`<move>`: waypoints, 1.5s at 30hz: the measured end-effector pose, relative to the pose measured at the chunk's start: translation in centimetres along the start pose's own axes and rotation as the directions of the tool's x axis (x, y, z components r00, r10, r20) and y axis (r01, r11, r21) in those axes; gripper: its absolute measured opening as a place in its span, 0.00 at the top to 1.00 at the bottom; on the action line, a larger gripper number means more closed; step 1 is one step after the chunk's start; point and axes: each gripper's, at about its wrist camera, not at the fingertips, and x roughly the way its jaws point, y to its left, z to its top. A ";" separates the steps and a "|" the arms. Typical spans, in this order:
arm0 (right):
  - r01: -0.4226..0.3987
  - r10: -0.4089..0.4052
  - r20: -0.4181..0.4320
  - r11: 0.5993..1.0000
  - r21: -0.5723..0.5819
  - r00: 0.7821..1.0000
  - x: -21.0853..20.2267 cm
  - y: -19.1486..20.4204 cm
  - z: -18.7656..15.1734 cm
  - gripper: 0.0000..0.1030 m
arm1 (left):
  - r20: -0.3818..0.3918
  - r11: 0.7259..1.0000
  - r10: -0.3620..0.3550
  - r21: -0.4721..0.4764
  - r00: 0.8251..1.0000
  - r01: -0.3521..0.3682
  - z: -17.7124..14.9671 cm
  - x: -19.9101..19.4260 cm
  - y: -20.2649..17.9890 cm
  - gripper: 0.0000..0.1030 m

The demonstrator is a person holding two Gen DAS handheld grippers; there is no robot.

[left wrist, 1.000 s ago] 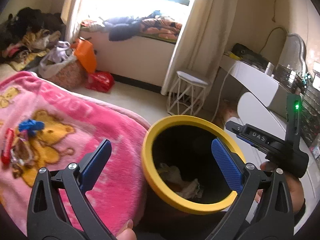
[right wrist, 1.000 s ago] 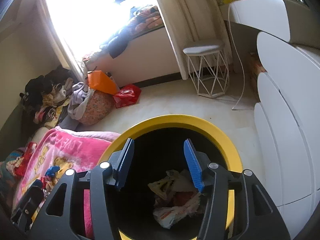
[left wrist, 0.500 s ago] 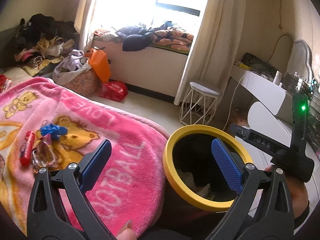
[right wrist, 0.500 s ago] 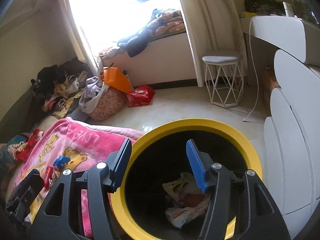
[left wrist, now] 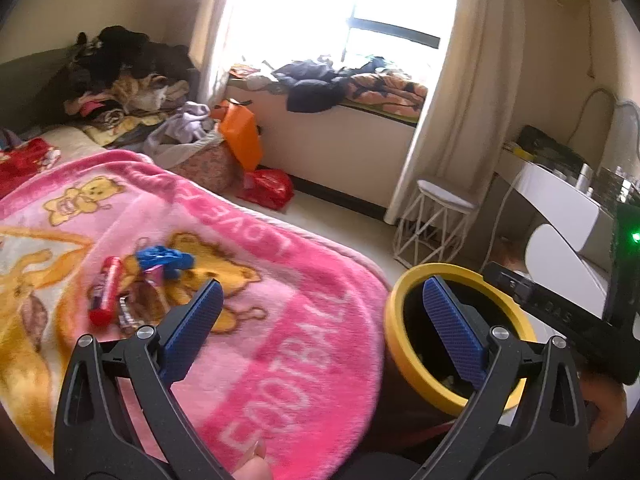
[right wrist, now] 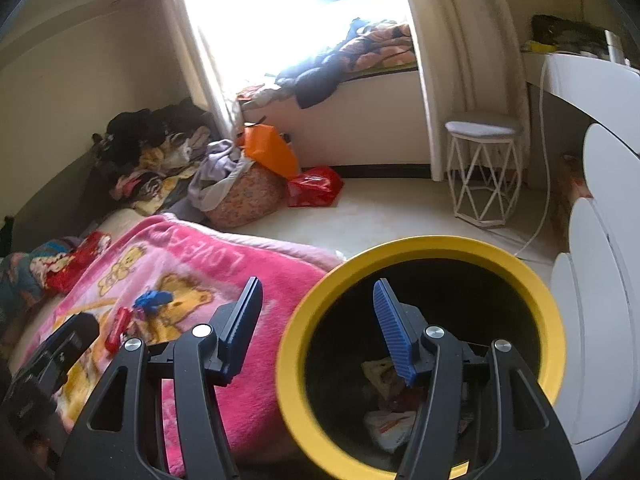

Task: Collect trash
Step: 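Move both tools back over the red can and wrappers on the blanket, then grasp the purple-and-gold packet with the right tool while the left tool grasps the red can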

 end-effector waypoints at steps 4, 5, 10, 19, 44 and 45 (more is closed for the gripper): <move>-0.031 0.031 -0.008 0.999 -0.025 0.999 0.0 1.6 -0.3 0.44 | 0.014 0.999 0.038 -0.022 0.999 -0.038 0.3 -0.5 1.9 0.10; -0.038 0.037 -0.011 0.999 -0.030 0.999 0.0 2.0 -0.3 0.44 | 0.016 0.999 0.045 -0.026 0.999 -0.044 0.4 -0.6 2.3 0.10; -0.078 0.076 -0.033 0.995 -0.069 0.997 0.4 4.7 -0.7 0.44 | 0.026 0.995 0.086 -0.059 0.996 -0.084 0.8 -1.2 4.8 0.10; -0.163 0.151 -0.093 0.977 -0.138 0.984 1.4 9.7 -1.9 0.44 | 0.034 0.984 0.142 -0.112 0.989 -0.137 1.1 -2.0 8.6 0.10; -0.317 0.237 -0.301 0.915 -0.250 0.924 9.4 18.6 -5.2 0.50 | -0.154 0.903 0.289 -0.284 0.945 -0.323 -1.5 -0.7 20.0 0.14; -0.325 0.242 -0.316 0.914 -0.244 0.917 10.0 18.9 -5.3 0.51 | -0.167 0.899 0.282 -0.298 0.945 -0.321 -1.8 -0.5 20.5 0.18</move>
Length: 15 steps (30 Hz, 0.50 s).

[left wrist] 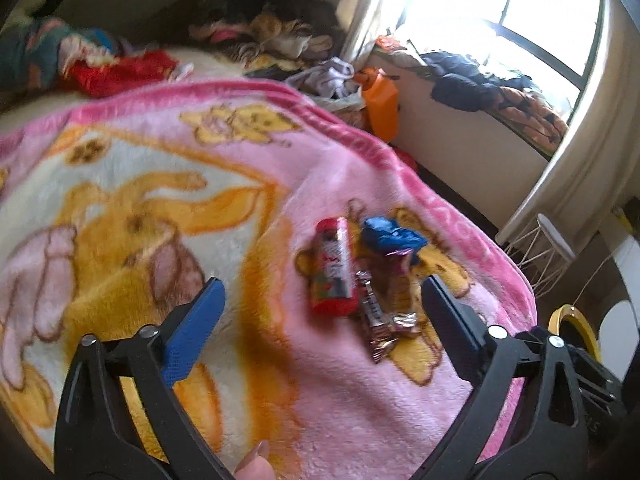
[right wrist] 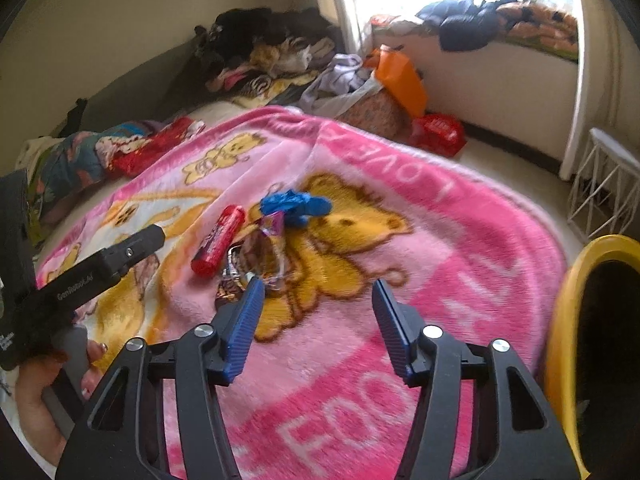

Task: Collect trash
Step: 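Grasp the purple-and-gold packet with the right tool while the left tool grasps the red can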

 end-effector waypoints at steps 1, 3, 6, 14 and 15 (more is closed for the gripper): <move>-0.007 0.007 -0.010 1.000 0.000 1.000 0.5 0.1 -0.1 0.52 | -0.010 1.000 -0.003 -0.009 1.000 0.003 -0.1 0.2 0.3 0.20; -0.032 0.032 -0.035 0.999 0.000 0.999 1.7 0.6 0.2 0.53 | -0.034 0.999 -0.019 -0.032 0.999 0.018 -0.1 0.7 0.9 0.27; -0.075 0.074 -0.070 0.997 -0.007 0.995 3.5 1.5 0.4 0.55 | -0.057 0.998 -0.046 -0.048 0.997 0.044 -0.1 1.3 1.4 0.36; -0.084 0.085 -0.136 0.996 0.007 0.987 7.4 2.2 0.5 0.60 | -0.116 0.992 -0.113 -0.065 0.987 0.106 0.2 3.0 1.6 0.51; -0.088 0.089 -0.141 0.996 0.012 0.986 7.6 2.0 0.5 0.60 | -0.124 0.991 -0.122 -0.071 0.985 0.114 0.1 3.3 1.6 0.52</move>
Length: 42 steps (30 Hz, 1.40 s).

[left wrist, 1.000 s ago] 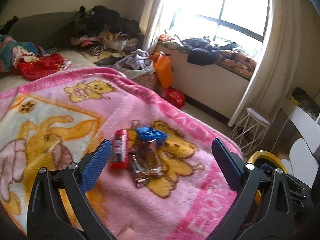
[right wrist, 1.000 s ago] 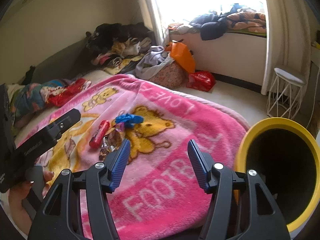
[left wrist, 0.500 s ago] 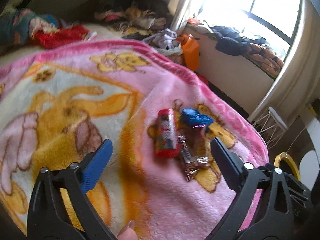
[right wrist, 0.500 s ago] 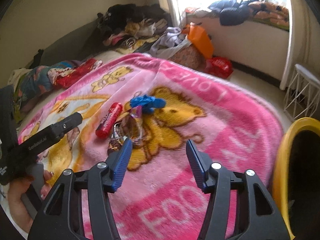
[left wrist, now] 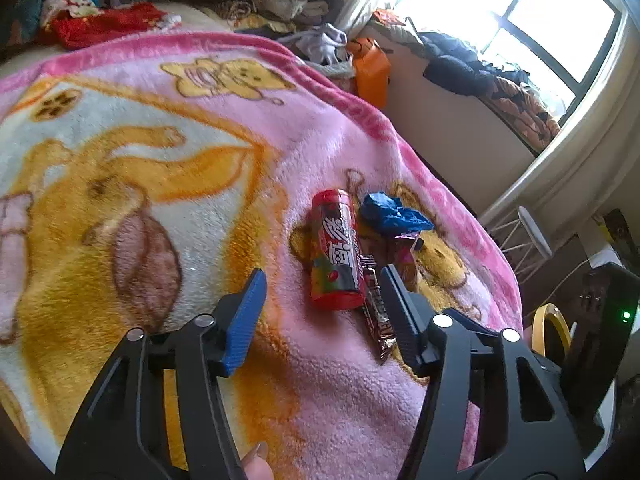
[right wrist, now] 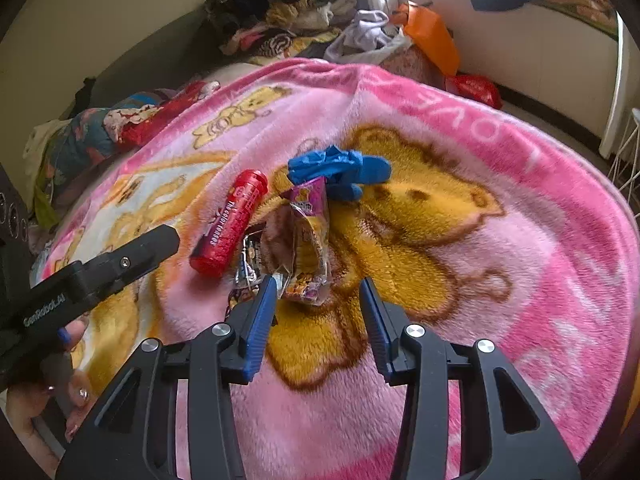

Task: Collect trash
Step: 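Grasp the purple-and-gold packet with the right tool while the left tool grasps the red can, then carry the purple packet and red can with both tools over the yellow bin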

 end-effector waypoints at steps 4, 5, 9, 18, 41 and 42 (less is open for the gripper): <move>-0.009 0.009 -0.041 1.000 0.021 0.999 1.6 -0.3 -0.3 0.70 | -0.030 1.000 -0.015 -0.009 0.999 0.015 -0.1 1.1 -0.1 0.54; -0.009 0.010 -0.050 1.000 0.025 0.999 2.0 -0.3 -0.5 0.73 | -0.039 1.000 -0.021 -0.018 0.999 0.020 -0.2 1.4 0.0 0.55; -0.024 0.026 -0.043 0.999 0.042 0.999 2.0 -0.7 -0.9 0.82 | -0.061 0.998 -0.039 -0.044 0.997 0.036 -0.3 2.3 0.4 0.57; -0.063 0.057 0.054 0.990 0.123 0.997 -1.3 -2.3 -1.9 0.85 | -0.074 0.996 -0.056 -0.073 0.996 0.050 -0.4 3.3 0.5 0.66; -0.040 0.025 0.195 0.997 0.073 0.980 -8.8 -2.3 -2.3 0.87 | 0.062 0.999 -0.039 0.030 0.997 0.037 -1.3 -1.9 -2.3 0.73; -0.036 0.021 0.197 0.997 0.072 0.980 -9.0 -2.4 -2.3 0.87 | 0.069 0.999 -0.041 0.038 0.997 0.039 -1.3 -2.2 -2.6 0.73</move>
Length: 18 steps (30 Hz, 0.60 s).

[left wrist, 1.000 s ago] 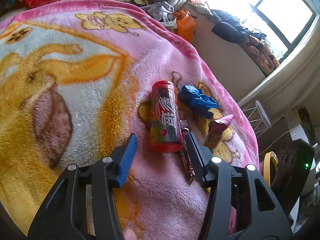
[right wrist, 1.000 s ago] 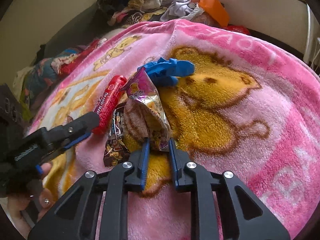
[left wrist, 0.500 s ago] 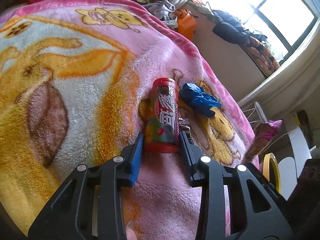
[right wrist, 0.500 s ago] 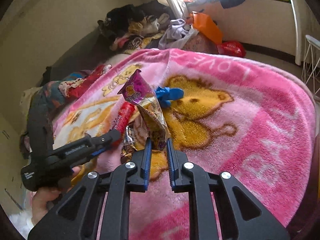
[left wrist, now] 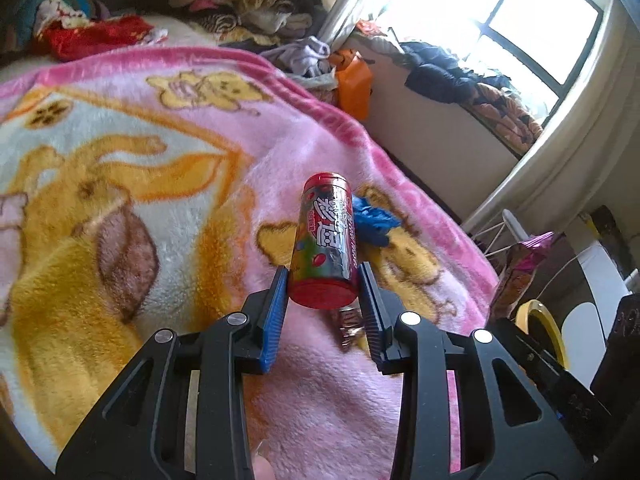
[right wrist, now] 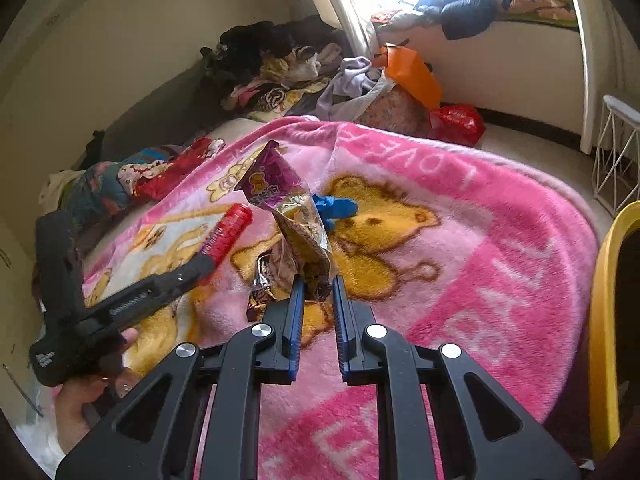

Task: Collect trash
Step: 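Carry the purple packet and red can with both tools over the yellow bin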

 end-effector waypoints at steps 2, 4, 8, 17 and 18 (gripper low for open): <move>0.009 -0.009 0.008 1.000 0.005 1.000 -0.5 -0.4 -0.1 0.87 | 0.018 1.000 -0.008 0.026 1.000 0.008 0.2 -0.7 -0.8 0.73; 0.024 -0.024 0.016 1.000 0.006 1.000 -1.1 -0.9 0.0 0.87 | 0.029 0.999 -0.021 0.040 0.999 0.020 0.4 -1.2 -1.6 0.73; 0.057 -0.058 0.034 0.998 0.016 0.998 -2.2 -2.1 0.2 0.87 | 0.045 0.996 -0.058 0.074 0.997 0.055 0.6 -2.1 -3.5 0.73; 0.110 -0.116 0.082 0.991 0.070 0.990 -4.9 -4.9 0.6 0.87 | 0.038 0.988 -0.105 0.119 0.994 0.100 -0.1 -2.6 -6.4 0.73; 0.115 -0.122 0.088 0.990 0.077 0.989 -5.3 -5.3 0.8 0.87 | 0.035 0.987 -0.112 0.124 0.993 0.107 -0.2 -2.6 -6.7 0.73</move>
